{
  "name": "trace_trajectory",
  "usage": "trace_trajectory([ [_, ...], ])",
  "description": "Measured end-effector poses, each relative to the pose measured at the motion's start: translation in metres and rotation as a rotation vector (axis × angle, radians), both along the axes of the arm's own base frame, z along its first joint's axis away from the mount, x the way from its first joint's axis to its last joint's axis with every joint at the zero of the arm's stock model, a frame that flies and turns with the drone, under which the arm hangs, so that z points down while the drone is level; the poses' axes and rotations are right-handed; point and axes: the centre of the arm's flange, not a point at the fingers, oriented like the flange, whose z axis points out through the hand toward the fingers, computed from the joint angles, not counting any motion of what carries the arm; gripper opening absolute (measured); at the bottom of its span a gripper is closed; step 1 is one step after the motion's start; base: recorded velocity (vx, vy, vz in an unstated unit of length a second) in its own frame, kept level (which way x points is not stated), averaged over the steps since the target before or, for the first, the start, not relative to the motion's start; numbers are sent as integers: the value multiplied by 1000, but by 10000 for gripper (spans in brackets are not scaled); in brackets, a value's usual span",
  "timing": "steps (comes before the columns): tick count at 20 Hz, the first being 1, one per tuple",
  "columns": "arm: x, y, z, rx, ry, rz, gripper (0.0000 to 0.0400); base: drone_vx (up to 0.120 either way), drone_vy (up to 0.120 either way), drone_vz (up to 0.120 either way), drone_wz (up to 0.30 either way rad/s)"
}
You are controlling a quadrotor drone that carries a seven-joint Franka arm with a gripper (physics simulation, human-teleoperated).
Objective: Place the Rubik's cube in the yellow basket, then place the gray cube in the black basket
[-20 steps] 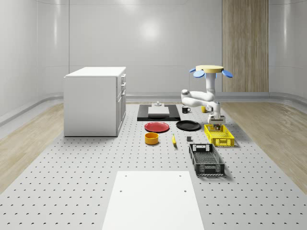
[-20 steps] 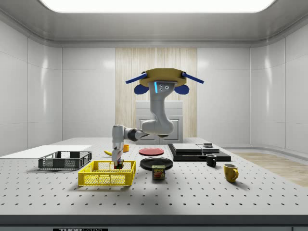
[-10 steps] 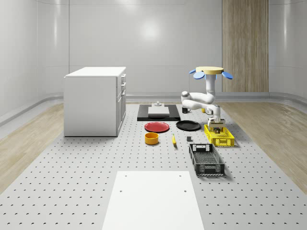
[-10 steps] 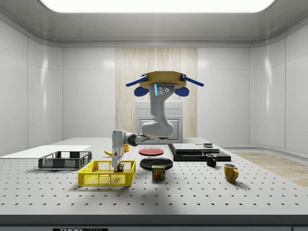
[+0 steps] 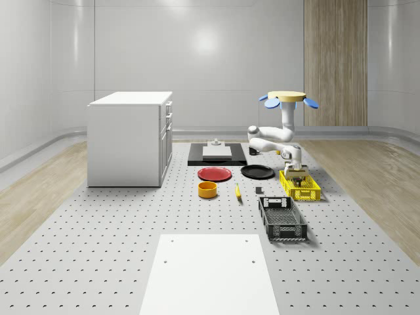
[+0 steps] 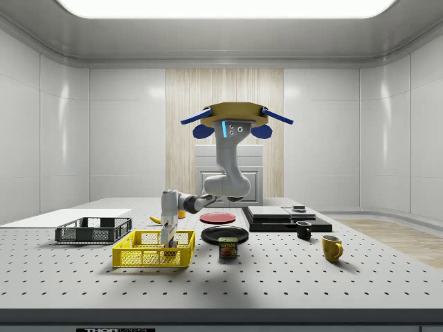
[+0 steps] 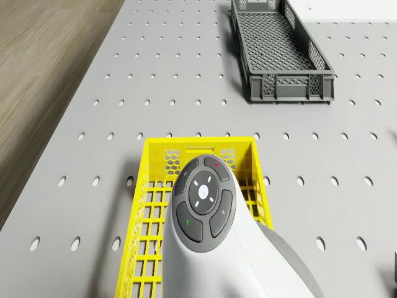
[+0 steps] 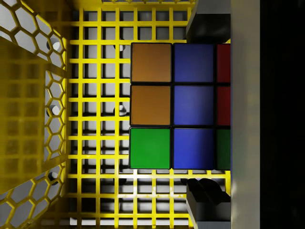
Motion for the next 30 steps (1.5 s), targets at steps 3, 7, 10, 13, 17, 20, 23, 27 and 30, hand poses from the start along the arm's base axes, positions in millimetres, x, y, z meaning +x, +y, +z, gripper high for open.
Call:
trace_trajectory([
  [3,0,0,-11,0,0,0,394,0,0,0,0],
  [7,0,0,-28,-1,0,0,398,0,0,100,0],
  [10,0,0,-37,-1,1,0,399,0,0,120,0],
  [13,0,0,-42,-1,1,0,399,0,-67,120,0],
  [17,0,0,-46,-1,1,0,400,0,-120,40,0],
  [20,0,0,-47,-1,1,0,400,0,-120,0,0],
  [23,0,0,-48,-1,1,0,400,120,-120,0,0],
  [27,0,0,-48,-1,1,0,400,120,-120,0,0],
  [30,0,0,-48,-1,1,0,400,120,-120,0,0],
])
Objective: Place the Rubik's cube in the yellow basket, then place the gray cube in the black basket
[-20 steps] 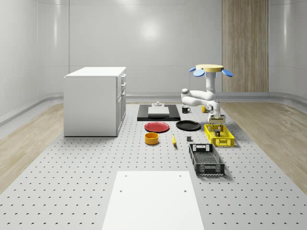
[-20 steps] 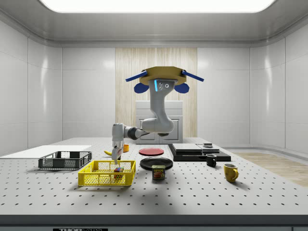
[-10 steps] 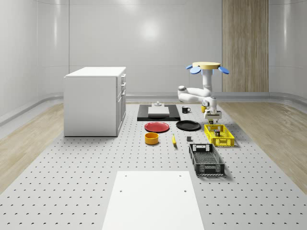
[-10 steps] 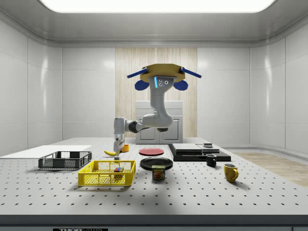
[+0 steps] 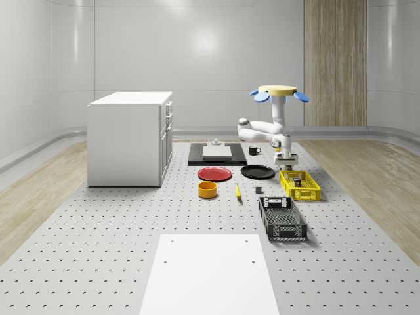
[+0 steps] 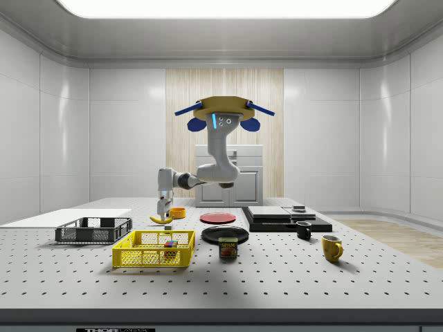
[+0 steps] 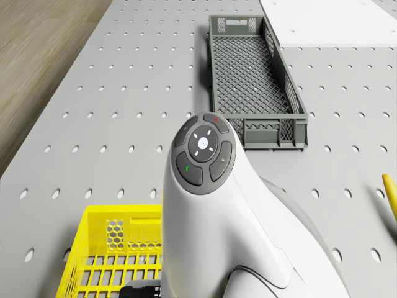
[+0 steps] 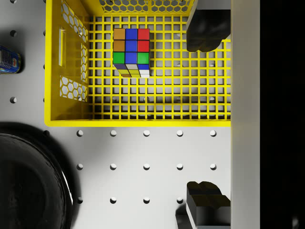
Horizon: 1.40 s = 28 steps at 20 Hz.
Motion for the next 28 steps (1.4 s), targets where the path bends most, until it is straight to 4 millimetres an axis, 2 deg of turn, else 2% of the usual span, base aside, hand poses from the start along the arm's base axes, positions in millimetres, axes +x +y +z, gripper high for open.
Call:
trace_trajectory([
  [7,0,0,0,0,0,0,400,120,-120,0,0],
  [15,0,0,0,0,0,0,400,0,-120,0,0],
  [28,0,0,0,0,0,0,400,0,-120,-117,0],
])
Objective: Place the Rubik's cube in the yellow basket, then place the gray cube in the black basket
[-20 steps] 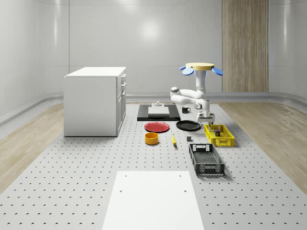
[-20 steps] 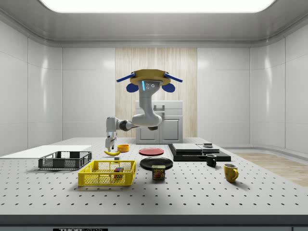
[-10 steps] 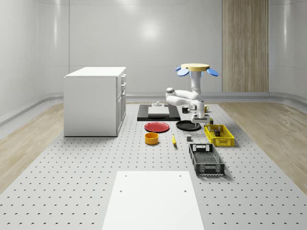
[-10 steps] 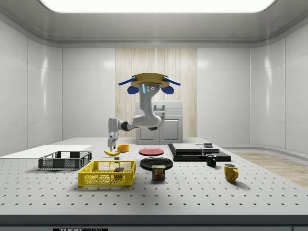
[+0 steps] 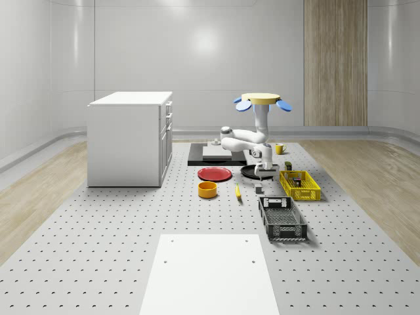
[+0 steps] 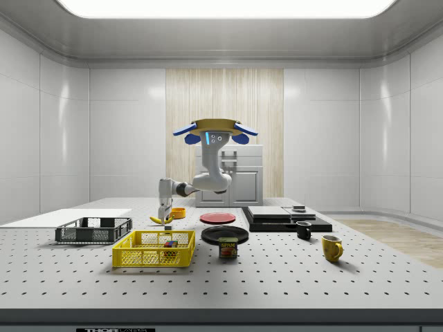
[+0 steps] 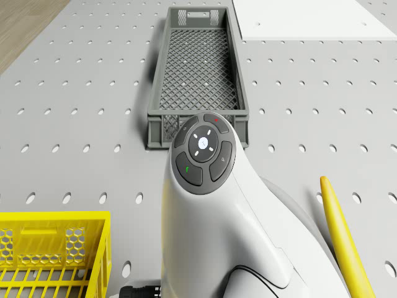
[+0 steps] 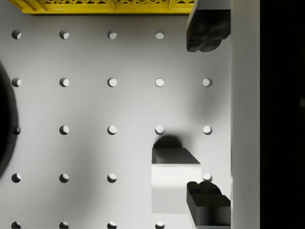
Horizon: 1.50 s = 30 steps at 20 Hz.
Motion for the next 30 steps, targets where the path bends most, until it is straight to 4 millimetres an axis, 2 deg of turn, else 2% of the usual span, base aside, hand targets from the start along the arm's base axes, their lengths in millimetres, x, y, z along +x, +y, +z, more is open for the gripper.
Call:
trace_trajectory([
  [10,0,0,0,0,0,0,400,0,-120,0,0],
  [18,0,0,1,0,0,0,400,0,0,-40,0],
  [30,0,0,41,0,0,0,400,0,0,0,0],
])
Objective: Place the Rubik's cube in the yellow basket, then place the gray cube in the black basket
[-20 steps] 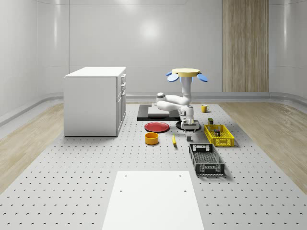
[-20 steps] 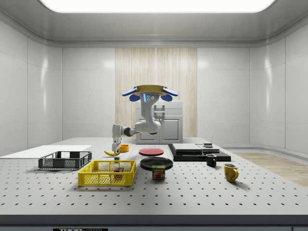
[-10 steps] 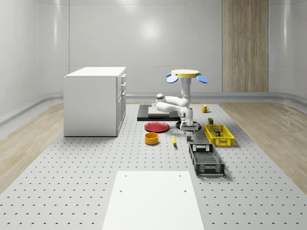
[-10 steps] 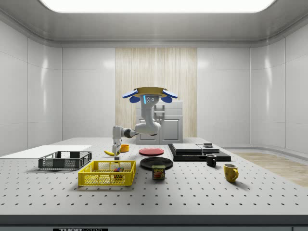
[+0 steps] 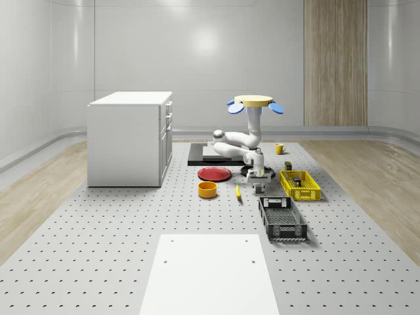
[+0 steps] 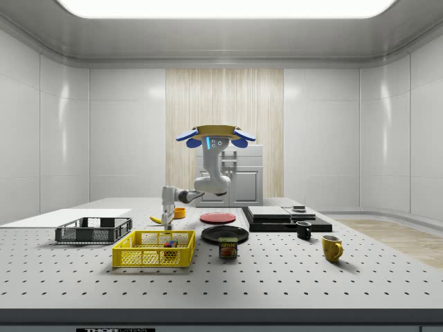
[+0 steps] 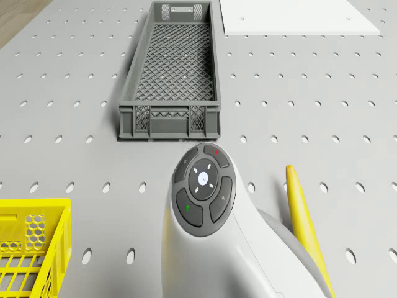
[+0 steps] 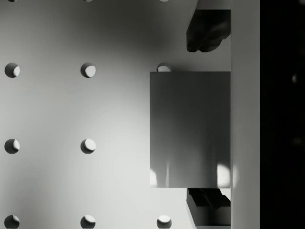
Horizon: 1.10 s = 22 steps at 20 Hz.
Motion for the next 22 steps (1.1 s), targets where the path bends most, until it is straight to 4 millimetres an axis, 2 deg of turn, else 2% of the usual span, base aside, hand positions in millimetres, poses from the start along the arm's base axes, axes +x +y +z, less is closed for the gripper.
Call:
trace_trajectory([
  [12,0,3,10,0,0,0,400,0,0,0,0],
  [14,0,3,11,0,0,0,341,0,0,0,0],
  [16,0,4,11,0,0,0,305,0,0,0,0],
  [22,0,4,11,0,0,0,262,0,0,0,0],
])
